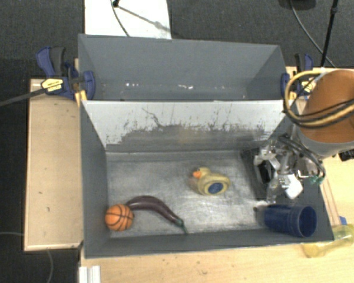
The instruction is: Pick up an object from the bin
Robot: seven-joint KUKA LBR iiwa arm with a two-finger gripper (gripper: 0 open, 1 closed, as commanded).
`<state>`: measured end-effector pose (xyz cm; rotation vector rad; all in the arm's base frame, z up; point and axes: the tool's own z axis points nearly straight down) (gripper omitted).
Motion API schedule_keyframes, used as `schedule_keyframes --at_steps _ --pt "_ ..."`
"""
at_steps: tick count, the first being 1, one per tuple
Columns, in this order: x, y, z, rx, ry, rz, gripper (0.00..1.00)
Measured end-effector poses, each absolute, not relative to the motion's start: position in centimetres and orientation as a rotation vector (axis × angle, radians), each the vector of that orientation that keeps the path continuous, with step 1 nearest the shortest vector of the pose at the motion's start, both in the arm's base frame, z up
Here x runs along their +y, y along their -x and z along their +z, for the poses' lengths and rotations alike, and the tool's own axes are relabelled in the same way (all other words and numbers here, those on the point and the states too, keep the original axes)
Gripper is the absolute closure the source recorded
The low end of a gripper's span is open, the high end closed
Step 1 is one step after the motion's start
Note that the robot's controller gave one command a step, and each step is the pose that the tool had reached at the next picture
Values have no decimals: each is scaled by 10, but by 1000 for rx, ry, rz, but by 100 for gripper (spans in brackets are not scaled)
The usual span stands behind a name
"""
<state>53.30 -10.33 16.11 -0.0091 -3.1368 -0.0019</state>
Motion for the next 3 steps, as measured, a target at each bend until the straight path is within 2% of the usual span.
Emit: schedule_keyframes --at_steps 1,2,3 --pt "-103 -535 165 -3145 5 1 0" --pt "-25 -523 74 -3154 15 -3 100" --pt "-25 -523 74 -3154 12 -3 100"
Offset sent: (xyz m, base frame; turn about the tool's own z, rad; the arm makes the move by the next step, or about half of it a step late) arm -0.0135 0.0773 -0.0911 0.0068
